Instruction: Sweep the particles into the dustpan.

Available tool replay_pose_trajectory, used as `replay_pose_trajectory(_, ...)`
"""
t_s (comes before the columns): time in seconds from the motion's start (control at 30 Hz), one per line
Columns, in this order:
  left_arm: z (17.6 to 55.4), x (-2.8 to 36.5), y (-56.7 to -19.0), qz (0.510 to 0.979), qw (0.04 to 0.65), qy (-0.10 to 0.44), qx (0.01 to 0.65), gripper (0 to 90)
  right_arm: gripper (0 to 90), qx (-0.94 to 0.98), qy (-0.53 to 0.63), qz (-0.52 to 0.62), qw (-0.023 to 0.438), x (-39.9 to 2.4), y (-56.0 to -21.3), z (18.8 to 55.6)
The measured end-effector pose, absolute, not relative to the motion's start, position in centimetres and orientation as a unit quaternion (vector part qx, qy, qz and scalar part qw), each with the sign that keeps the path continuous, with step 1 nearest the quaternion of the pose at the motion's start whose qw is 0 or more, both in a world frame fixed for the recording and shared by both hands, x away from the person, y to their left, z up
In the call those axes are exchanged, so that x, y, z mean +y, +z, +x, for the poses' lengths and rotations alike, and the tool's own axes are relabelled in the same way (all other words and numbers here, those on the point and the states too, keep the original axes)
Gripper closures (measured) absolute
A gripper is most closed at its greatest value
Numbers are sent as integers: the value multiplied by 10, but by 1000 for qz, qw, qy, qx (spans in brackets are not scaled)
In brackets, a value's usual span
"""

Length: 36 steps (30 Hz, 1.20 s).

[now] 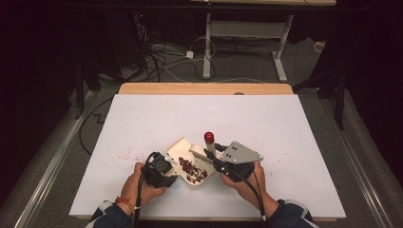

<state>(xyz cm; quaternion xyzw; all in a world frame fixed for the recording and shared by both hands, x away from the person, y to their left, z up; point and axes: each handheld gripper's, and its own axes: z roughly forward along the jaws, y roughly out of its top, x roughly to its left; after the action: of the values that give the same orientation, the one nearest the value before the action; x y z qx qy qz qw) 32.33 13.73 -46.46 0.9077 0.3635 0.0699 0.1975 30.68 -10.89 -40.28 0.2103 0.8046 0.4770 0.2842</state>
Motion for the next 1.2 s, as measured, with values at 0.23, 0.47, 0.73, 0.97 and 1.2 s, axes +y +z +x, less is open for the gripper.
replay_pose_trajectory(0.23,324,138,-465,906,201,70,365,640,708,811,483,198,265,-99,-403,296)
replay_pose_trajectory(0.47,325,139,-465,906,203,69,366,640,707,810,489,200,253,-101,-400,296)
replay_pose_trajectory(0.73,325,141,-465,904,205,68,369,640,708,799,503,199,264,-109,-392,295)
replay_pose_trajectory(0.97,324,141,-465,903,205,70,371,640,707,794,506,206,267,-120,-386,299)
replay_pose_trajectory(1.2,325,141,-465,903,205,71,371,641,707,795,503,209,266,-130,-383,304)
